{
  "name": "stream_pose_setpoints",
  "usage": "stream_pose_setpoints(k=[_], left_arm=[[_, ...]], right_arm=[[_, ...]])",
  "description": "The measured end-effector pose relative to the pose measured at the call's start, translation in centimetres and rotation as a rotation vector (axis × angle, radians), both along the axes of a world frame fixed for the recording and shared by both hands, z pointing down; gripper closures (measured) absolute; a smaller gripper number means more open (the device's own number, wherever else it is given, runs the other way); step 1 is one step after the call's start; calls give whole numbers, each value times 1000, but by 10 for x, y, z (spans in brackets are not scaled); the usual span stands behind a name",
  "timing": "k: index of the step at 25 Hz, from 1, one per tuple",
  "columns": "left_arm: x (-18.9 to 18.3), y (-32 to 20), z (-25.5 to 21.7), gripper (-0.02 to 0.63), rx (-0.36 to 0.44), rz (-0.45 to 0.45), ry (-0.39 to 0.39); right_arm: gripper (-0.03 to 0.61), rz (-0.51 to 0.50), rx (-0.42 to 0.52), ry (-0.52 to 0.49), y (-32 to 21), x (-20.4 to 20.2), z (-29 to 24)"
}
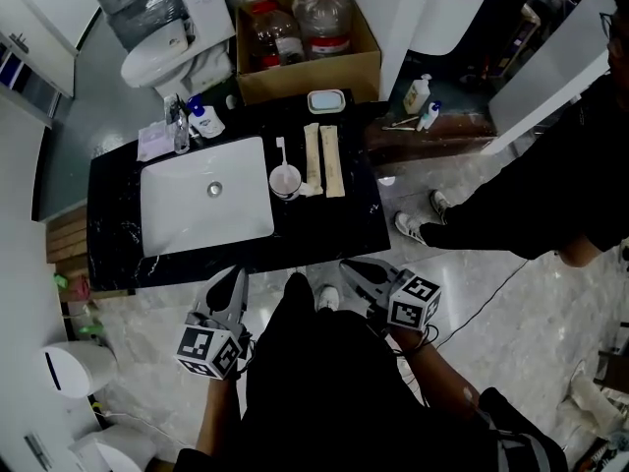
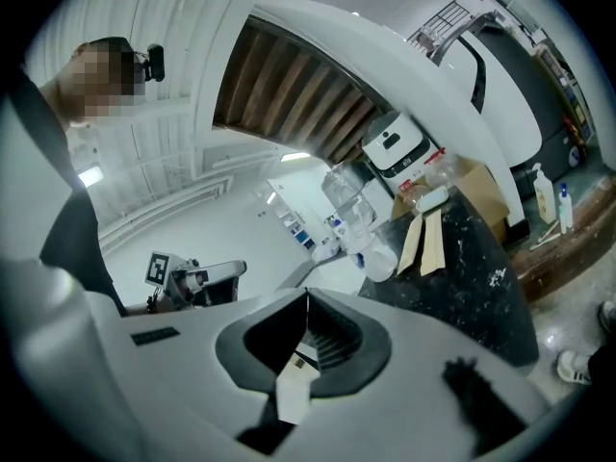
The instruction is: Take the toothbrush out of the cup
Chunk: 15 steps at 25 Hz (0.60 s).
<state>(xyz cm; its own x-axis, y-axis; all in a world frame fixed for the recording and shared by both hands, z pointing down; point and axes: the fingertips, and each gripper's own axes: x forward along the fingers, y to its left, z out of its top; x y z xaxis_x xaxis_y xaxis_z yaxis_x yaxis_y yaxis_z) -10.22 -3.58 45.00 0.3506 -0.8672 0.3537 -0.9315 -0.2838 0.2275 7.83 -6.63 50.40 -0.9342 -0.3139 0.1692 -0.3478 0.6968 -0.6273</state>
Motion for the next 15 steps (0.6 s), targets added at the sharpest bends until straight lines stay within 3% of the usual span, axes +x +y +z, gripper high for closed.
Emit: stream_pose_setpoints(k=[15], left_arm=[[-40,-68,5,605,17,58,61]], right_arm=[[563,7,27,75,-56,-49,-7]])
